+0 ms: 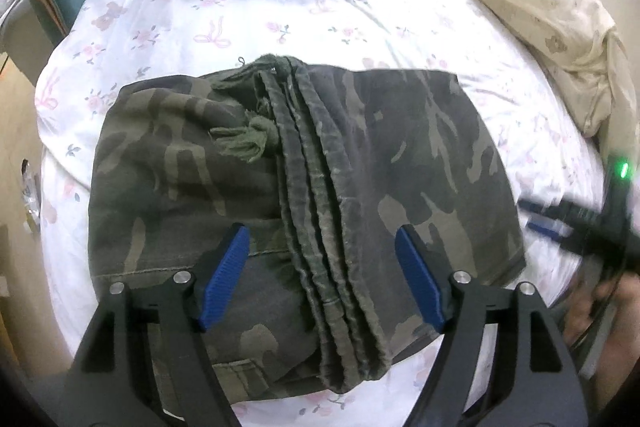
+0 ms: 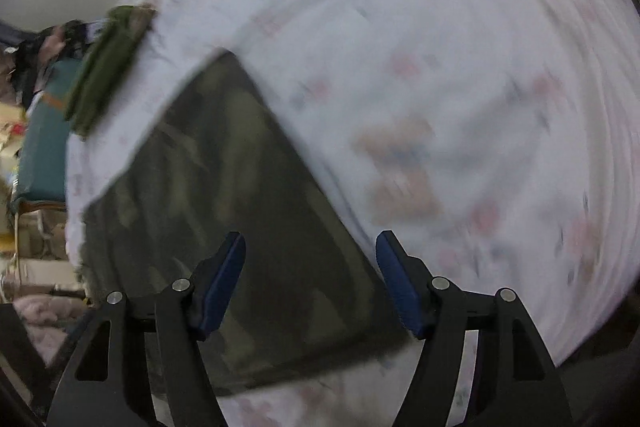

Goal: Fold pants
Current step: 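Lift the pant leg end with the right gripper while the left gripper grasps it too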

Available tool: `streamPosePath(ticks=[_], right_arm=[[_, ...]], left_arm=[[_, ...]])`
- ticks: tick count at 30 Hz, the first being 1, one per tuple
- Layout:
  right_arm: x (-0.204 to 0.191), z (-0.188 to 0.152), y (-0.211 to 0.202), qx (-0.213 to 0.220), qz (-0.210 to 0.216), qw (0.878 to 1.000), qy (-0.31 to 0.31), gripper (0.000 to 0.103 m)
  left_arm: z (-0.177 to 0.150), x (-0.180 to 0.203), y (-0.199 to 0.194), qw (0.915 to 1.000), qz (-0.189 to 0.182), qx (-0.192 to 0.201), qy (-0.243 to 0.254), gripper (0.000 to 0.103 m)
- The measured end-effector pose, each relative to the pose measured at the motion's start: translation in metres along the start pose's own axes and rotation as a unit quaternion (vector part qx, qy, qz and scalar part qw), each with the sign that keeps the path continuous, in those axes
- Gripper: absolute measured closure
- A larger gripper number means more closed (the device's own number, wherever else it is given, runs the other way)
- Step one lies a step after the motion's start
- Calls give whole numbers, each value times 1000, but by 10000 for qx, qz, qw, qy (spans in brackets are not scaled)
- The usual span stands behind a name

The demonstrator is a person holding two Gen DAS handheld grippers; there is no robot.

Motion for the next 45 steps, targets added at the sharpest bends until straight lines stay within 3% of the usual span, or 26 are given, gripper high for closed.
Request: streamPosePath(ticks=[4, 7, 9, 14, 15, 16, 17, 20, 22, 25, 30, 34, 40, 42, 44, 45], right_arm=[[19, -22, 4, -134, 96, 9998, 82, 33], [15, -32, 4, -177, 86, 9993, -311, 37], [13, -36, 3, -251, 497, 9982, -228, 43], [21, -32, 2, 139, 732, 9971, 167, 45], [22, -32, 3, 215, 730, 9969, 218, 50], [18, -33, 1, 310, 604, 9977, 56, 73], [11, -34, -1, 344, 588, 9976, -114, 81], [-19, -36, -19, 692, 366, 9935, -831, 85], [-31, -37, -33, 873, 495, 9903, -961, 86], [-56, -43, -57, 1161, 899, 9810, -1271, 88], [-111, -67, -84, 1315, 1674, 9514, -2225, 89], [-140, -85, -87, 1184, 2059, 9284, -2857, 89], [-162, -97, -78, 971, 2399, 9143, -3117, 89], [-168, -100, -77, 941, 2449, 9092, -3233, 89], [-175, -103, -76, 893, 2523, 9045, -3321, 89], [-176, -105, -76, 863, 2557, 9022, -3364, 89]], left_arm=[[6, 3, -5, 9997, -169, 21, -148, 29], [9, 7, -9, 9997, -182, 82, -124, 29], [10, 7, -11, 9996, -212, 106, -157, 29], [11, 8, -13, 9994, -287, 108, -180, 29], [12, 8, -15, 9993, -282, 155, -175, 29], [13, 8, -17, 9993, -275, 200, -176, 29], [14, 7, -20, 9992, -246, 263, -174, 29], [15, 1, -25, 9989, -206, 383, -200, 29], [14, -6, -27, 9987, -157, 419, -261, 29], [14, -10, -28, 9991, -172, 310, -216, 29], [43, -4, -47, 9995, -195, 230, -69, 29], [78, 16, -64, 9992, -295, 246, 60, 29], [111, 71, -50, 9970, -705, -195, 263, 29], [113, 86, -43, 9972, -601, -157, 421, 41], [112, 96, -38, 9953, -690, -293, 608, 67], [110, 99, -37, 9944, -762, -362, 630, 68]])
Point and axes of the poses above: each gripper's, at about its wrist camera, not at the fingertips, and y roughly the way its jaws point, x to its right, z to its top, the point moved 4 cm from there along y, roughly the way its jaws point, and after that the axes turned 6 degrees about z, right-handed, at the moved point
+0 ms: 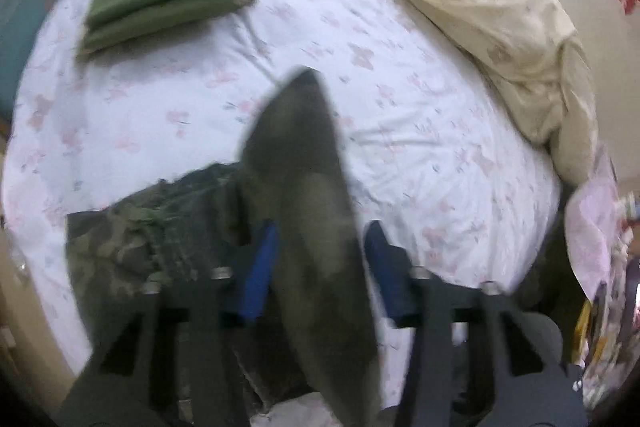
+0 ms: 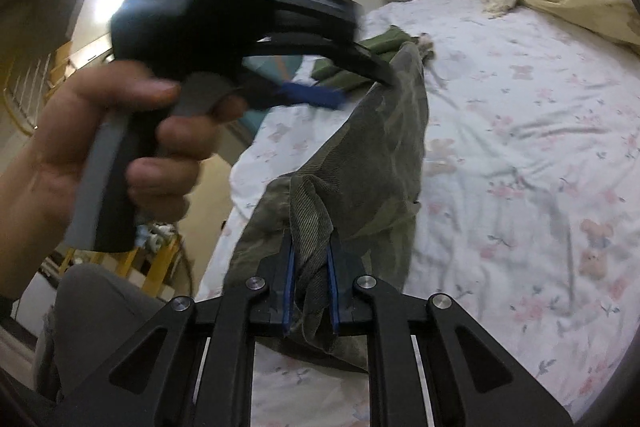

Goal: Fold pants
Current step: 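Lift the pant leg end with the right gripper while the left gripper grasps it too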

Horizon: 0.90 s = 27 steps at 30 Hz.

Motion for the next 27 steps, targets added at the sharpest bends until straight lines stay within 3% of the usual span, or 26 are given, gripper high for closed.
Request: streamPosePath(ticks=[1, 3, 9, 14, 16, 17, 18, 19, 20, 22, 23, 24, 26, 27], right_arm=[[-3, -1, 2, -38, 124, 9999, -15, 89], [-10, -2, 5, -60, 447, 9990, 22, 89], [-43, -2, 22, -273, 661, 9965, -424, 89], [-87, -6, 48, -571, 737, 9925, -792, 88], [-105, -11, 58, -737, 928, 9887, -917, 77], [-115, -14, 63, -914, 1260, 9833, -942, 74], [-125, -18, 68, -1185, 1623, 9747, -982, 61], [-130, -19, 68, -1309, 1731, 9703, -1072, 42], [-134, -19, 65, -1297, 1667, 9687, -1303, 37], [-124, -10, 61, -1122, 1289, 9731, -1545, 38], [-112, -5, 63, -1081, 1043, 9775, -1480, 40], [-90, 2, 70, -1079, 523, 9838, -1336, 42], [-60, 6, 88, -1264, -62, 9843, -1230, 63], [-48, 4, 100, -1414, -340, 9809, -1294, 79]], left_arm=[[-1, 2, 0, 10000, -66, -59, -34, 69], [-3, 2, -2, 9996, 149, -31, 258, 95], [-20, -36, -44, 9971, 445, 431, 445, 99], [-39, -94, -81, 9959, 343, 811, -223, 100], [-50, -124, -89, 9946, 287, 882, -469, 100], [-54, -137, -90, 9941, 311, 885, -538, 100], [-60, -156, -87, 9933, 342, 836, -721, 100], [-66, -170, -83, 9927, 355, 759, -866, 100], [-71, -185, -77, 9920, 374, 652, -1017, 100], [-80, -206, -68, 9907, 352, 550, -1195, 100], [-85, -212, -65, 9904, 350, 544, -1222, 100], [-88, -218, -61, 9900, 343, 550, -1251, 100], [-92, -228, -55, 9887, 316, 538, -1363, 100], [-94, -233, -52, 9880, 340, 543, -1404, 100]])
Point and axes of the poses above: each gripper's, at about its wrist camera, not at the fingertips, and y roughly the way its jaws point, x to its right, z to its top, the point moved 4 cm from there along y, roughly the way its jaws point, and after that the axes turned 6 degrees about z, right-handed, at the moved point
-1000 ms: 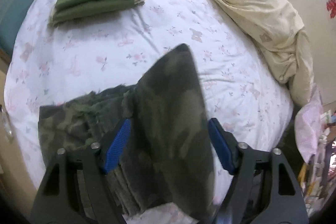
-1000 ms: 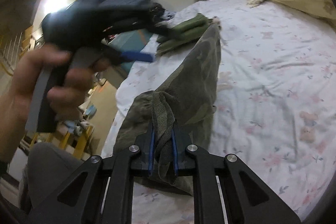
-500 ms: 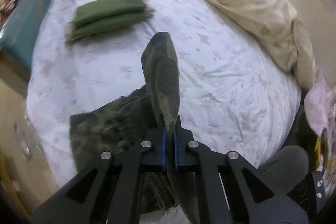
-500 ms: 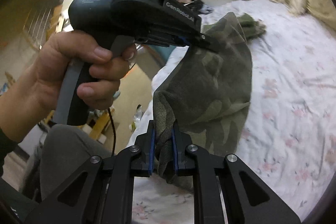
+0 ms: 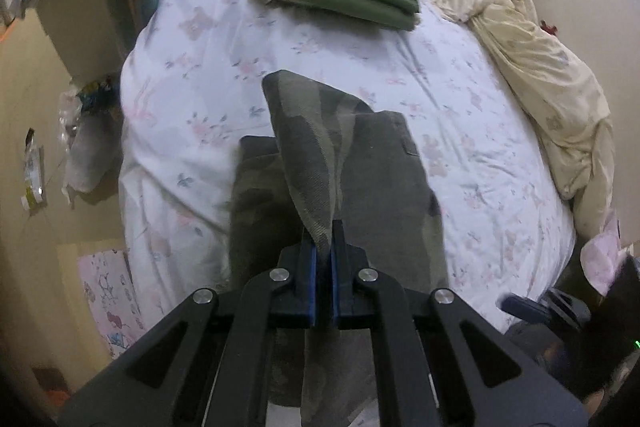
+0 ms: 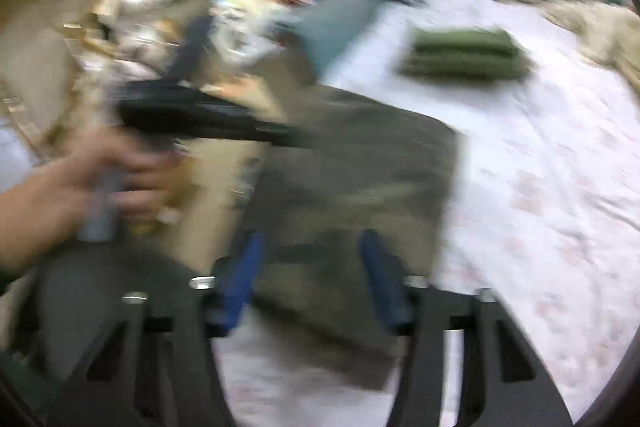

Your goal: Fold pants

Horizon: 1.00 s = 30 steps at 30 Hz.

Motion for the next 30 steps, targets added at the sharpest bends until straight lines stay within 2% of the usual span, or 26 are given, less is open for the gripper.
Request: streamPosePath(ticks=[1, 4, 7, 13, 15, 17, 19, 20, 21, 22, 23, 25, 26, 27, 30], right_arm=[[7, -2, 12, -126, -242, 9996, -53, 82], [20, -7, 40, -352, -293, 9989, -30, 83], [17, -11, 57, -553, -1, 9985, -48, 83], [14, -18, 82, -859, 201, 9960, -123, 84], [19, -22, 89, -968, 112, 9951, -145, 86], [24, -21, 91, -908, 140, 9957, -78, 86], [27, -22, 91, -877, 269, 9957, 108, 86], [30, -22, 92, -874, 320, 9955, 160, 86], [30, -21, 91, -871, 364, 9953, 196, 86], [31, -22, 91, -854, 401, 9953, 237, 86], [32, -22, 91, -820, 463, 9951, 303, 85], [33, -22, 90, -762, 577, 9943, 477, 84], [32, -22, 86, -723, 660, 9936, 572, 82], [31, -23, 84, -693, 695, 9933, 609, 82], [29, -20, 74, -559, 955, 9910, 752, 82]], left_arm=[[1, -5, 3, 10000, 29, -15, -55, 100], [4, -18, 5, 9998, 52, -128, -140, 100], [9, -24, 15, 9990, 410, -156, 74, 100], [-5, -45, 68, 9913, 941, -914, 92, 97], [-8, -46, 75, 9890, 1149, -923, 126, 81], [-10, -44, 74, 9813, 1717, -827, 280, 65], [-8, -34, 58, 9751, 2123, -410, 483, 65], [-5, -22, 43, 9743, 2167, 9, 615, 65], [-3, -4, 27, 9774, 1904, 477, 790, 64], [-4, 8, 20, 9813, 1574, 630, 911, 62], [-8, 23, 20, 9851, 1199, 600, 1076, 60], [-19, 31, 38, 9870, 1056, 170, 1202, 60], [-26, 30, 54, 9865, 1103, -148, 1205, 66], [-33, 24, 74, 9846, 1232, -465, 1146, 80], [-36, 20, 96, 9792, 1412, -568, 1339, 80]])
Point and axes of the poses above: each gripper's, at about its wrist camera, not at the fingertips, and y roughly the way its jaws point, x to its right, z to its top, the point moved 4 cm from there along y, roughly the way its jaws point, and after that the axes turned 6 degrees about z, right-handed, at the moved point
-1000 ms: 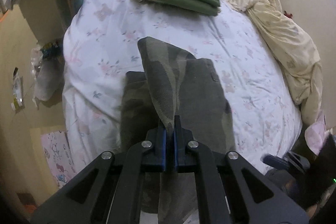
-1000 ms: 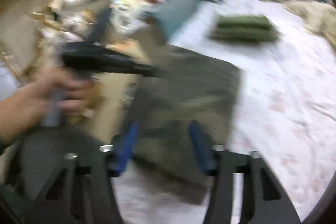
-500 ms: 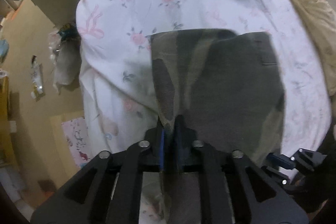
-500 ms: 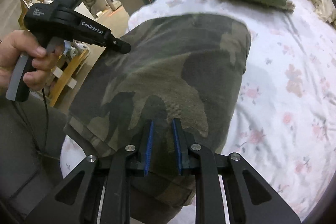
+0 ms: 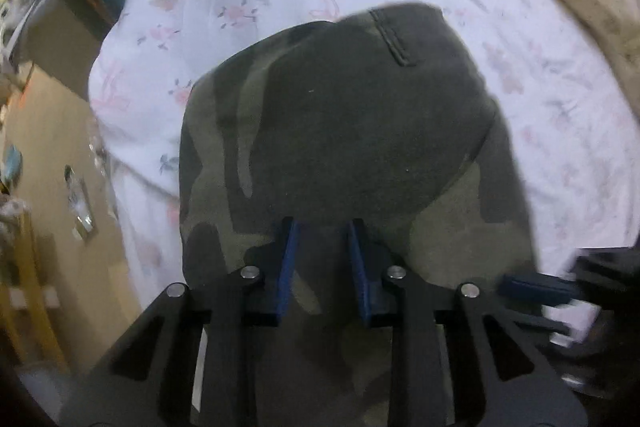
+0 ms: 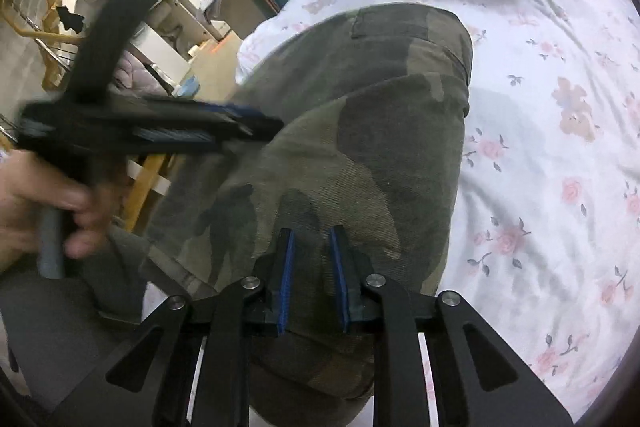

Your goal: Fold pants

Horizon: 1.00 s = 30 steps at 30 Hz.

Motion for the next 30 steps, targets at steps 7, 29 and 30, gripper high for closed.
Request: streamPosePath(ticks=[7, 29, 30], right_arm=[[64, -24, -62, 1009, 304, 9710, 2145, 27], [40, -40, 4, 736, 894, 9613, 2500, 58], [39, -33, -3, 711, 865, 9653, 2358, 59]], left_arm=[[4, -7, 11, 9992, -71, -207, -341, 78], [11, -23, 12, 9968, -200, -307, -710, 63], [12, -25, 10, 9958, -280, -291, -827, 62]])
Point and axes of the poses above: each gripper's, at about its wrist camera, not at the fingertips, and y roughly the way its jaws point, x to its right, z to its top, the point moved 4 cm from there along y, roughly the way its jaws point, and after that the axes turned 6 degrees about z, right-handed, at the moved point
